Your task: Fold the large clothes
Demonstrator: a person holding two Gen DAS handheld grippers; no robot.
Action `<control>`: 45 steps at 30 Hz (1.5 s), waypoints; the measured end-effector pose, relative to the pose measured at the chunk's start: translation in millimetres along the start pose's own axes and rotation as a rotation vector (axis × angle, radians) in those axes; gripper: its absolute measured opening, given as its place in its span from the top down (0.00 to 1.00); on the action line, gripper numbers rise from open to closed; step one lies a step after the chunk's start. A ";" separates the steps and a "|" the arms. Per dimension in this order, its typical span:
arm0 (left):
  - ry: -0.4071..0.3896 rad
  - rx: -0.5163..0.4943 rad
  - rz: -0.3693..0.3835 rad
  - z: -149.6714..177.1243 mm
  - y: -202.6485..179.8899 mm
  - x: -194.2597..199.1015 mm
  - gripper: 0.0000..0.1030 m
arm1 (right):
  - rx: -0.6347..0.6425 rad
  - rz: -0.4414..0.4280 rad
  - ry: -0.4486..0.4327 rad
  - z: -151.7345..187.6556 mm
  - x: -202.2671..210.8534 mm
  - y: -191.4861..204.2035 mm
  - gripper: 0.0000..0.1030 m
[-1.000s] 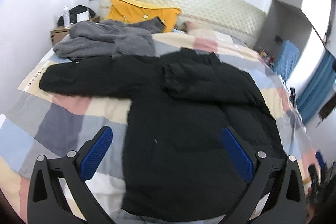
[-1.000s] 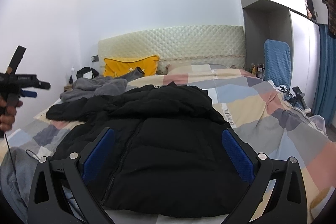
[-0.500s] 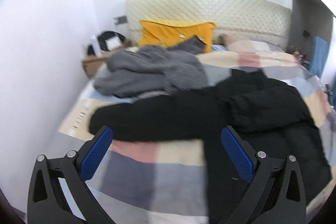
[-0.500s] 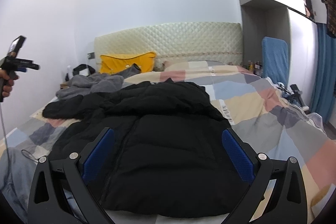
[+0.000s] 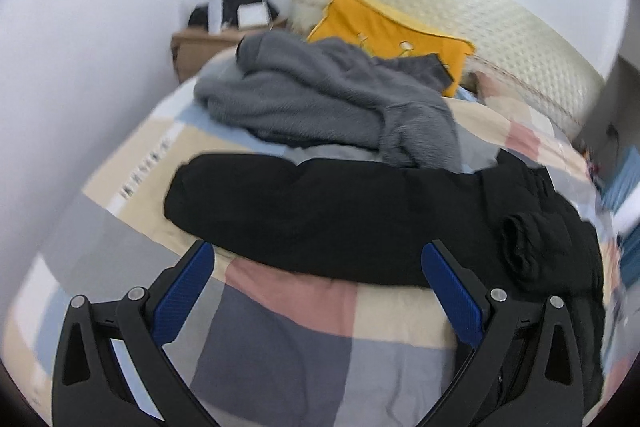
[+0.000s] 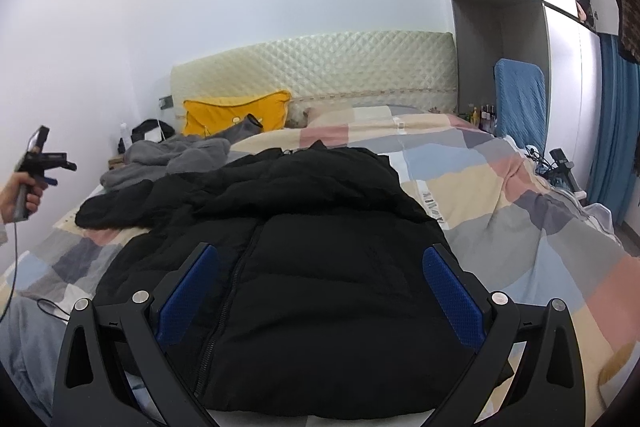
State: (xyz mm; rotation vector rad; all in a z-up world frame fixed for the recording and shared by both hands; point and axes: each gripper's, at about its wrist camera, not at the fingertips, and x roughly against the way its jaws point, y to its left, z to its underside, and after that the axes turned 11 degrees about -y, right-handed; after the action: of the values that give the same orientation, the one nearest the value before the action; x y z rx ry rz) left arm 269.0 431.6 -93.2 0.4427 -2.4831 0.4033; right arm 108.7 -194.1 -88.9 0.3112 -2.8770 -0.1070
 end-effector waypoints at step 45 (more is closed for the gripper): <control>-0.014 0.323 -0.124 -26.7 94.9 -109.2 0.89 | 0.033 0.001 0.165 7.4 -60.4 47.7 0.00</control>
State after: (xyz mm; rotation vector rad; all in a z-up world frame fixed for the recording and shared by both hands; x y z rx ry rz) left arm 329.3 551.3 -154.1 0.7270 -2.3931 0.7560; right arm 154.5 -134.0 -105.4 0.3096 -2.7180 -0.0320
